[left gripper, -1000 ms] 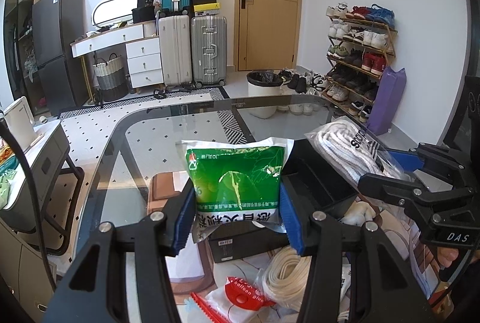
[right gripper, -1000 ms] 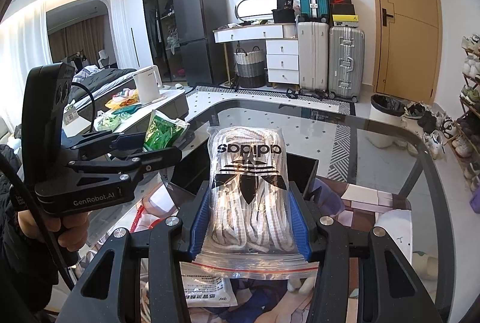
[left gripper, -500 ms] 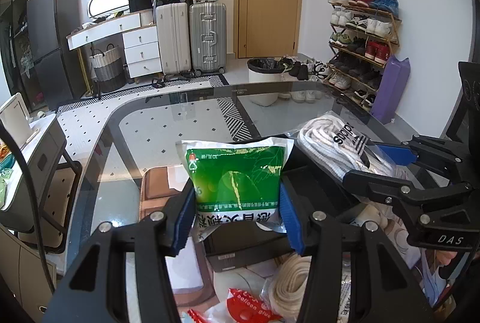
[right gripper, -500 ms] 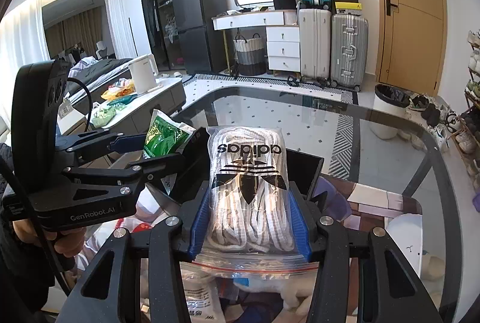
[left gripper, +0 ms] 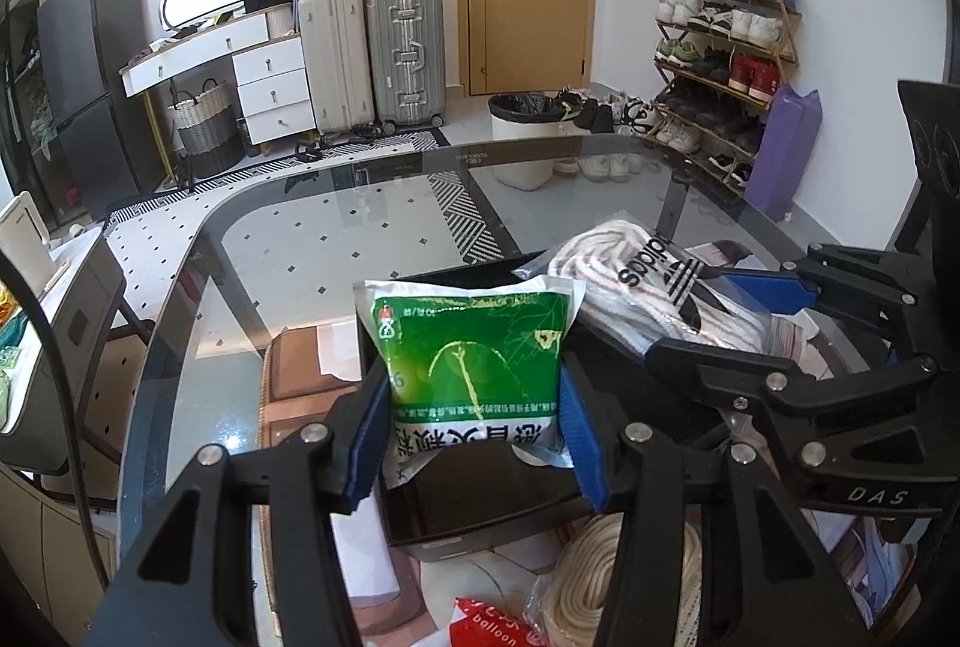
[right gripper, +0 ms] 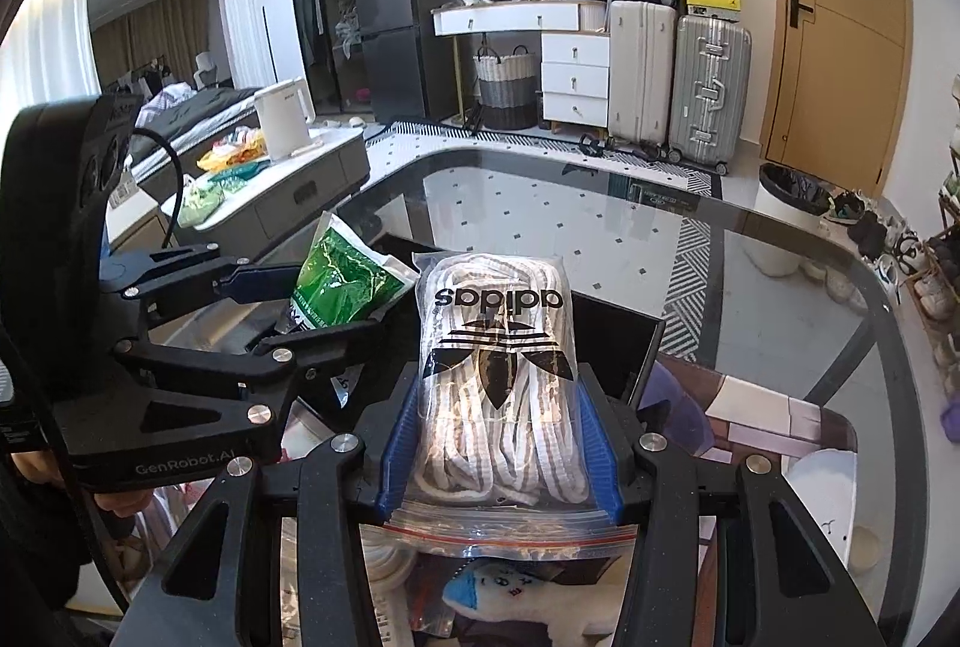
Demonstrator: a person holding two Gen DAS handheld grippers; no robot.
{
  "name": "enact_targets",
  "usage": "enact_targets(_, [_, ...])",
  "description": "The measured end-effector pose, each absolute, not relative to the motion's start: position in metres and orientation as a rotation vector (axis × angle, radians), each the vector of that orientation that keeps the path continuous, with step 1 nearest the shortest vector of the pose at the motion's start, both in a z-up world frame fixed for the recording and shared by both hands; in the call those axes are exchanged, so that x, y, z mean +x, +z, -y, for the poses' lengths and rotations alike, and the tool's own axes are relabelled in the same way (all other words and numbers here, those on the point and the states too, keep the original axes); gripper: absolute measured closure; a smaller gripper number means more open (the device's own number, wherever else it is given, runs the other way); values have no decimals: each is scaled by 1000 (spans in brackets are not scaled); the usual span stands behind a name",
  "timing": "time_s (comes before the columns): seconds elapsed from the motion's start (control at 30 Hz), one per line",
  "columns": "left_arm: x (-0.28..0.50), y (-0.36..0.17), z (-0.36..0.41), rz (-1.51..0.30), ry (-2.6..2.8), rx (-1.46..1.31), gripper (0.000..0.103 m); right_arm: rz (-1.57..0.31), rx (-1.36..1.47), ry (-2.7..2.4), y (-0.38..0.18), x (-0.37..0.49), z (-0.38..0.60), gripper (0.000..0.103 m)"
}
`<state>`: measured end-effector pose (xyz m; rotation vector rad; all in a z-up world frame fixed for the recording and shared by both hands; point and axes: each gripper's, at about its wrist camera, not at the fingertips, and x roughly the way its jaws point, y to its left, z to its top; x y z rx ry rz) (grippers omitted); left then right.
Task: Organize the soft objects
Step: 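Lower green packet into black box with left tool while right tool releases shoelace bag inside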
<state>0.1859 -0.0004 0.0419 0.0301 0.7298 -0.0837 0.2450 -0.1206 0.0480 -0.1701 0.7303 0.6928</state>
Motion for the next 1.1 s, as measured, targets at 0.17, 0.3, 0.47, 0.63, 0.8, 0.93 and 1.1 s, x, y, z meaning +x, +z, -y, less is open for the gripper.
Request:
enact_targets(0.17, [190,35,-1,-754,-85,36,52,-741,-193,701,40,250,118,55])
enact_targets(0.3, [191,33,-1,-759,-83,55,52,-745,-209,707,39,253,111,55])
enact_targets(0.47, [191,32,3,-762,-78,84,52,-758,-231,722,36,261,102,55])
enact_targets(0.63, [191,32,2,-767,-85,91,52,-773,-237,732,34,267,104,55])
enact_targets(0.8, [191,32,4,-770,-88,94,52,-788,-237,733,31,268,106,55])
enact_targets(0.93, [189,33,6,-772,-98,101,52,-804,-233,736,29,268,107,55])
enact_targets(1.1, [184,32,7,-774,-105,106,52,-813,-236,736,27,270,108,55])
